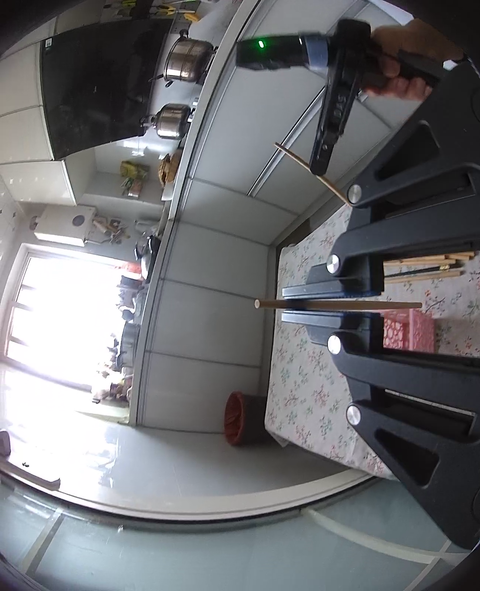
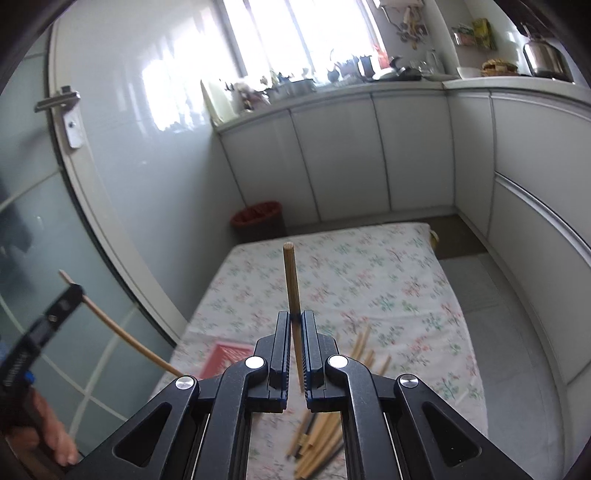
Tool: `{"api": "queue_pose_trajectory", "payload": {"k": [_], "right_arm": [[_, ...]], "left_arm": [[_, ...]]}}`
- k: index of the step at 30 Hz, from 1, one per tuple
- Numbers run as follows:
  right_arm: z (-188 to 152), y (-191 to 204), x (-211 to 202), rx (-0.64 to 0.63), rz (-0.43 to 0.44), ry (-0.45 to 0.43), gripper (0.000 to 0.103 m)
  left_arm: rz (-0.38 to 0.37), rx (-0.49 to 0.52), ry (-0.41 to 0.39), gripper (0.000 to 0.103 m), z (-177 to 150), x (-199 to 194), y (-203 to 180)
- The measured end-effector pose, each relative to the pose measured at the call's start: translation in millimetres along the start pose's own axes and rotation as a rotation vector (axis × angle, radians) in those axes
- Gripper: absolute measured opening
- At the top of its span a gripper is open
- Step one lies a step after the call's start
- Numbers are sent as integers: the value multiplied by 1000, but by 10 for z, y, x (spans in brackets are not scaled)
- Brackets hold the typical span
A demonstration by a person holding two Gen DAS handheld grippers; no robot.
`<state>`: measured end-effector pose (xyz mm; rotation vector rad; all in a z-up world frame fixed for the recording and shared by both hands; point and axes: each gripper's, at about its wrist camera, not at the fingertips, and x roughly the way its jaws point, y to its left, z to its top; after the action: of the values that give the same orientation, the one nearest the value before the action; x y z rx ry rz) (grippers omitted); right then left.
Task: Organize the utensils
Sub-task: 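Lift the held sticks with both tools and carry them over the pink basket, then lower both sticks into the pink basket and open both tools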
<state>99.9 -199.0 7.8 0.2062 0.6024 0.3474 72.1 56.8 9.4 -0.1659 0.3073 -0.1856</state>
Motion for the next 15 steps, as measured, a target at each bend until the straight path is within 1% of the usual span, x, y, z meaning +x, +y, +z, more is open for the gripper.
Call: {"api": "queue_pose_trajectory", "payload": {"k": [5, 8, 12, 15], "right_arm": [[87, 225, -27, -9, 63, -42, 6], [134, 356, -22, -11, 95, -68, 6], [159, 437, 26, -7, 126, -99, 6], [175, 467, 101, 6, 140, -113, 6]], "left_arm": [[59, 12, -78, 6, -4, 38, 72], [86, 25, -109, 6, -12, 68, 72], [104, 44, -102, 6, -16, 159, 89], [110, 41, -55, 6, -44, 293, 118]]}}
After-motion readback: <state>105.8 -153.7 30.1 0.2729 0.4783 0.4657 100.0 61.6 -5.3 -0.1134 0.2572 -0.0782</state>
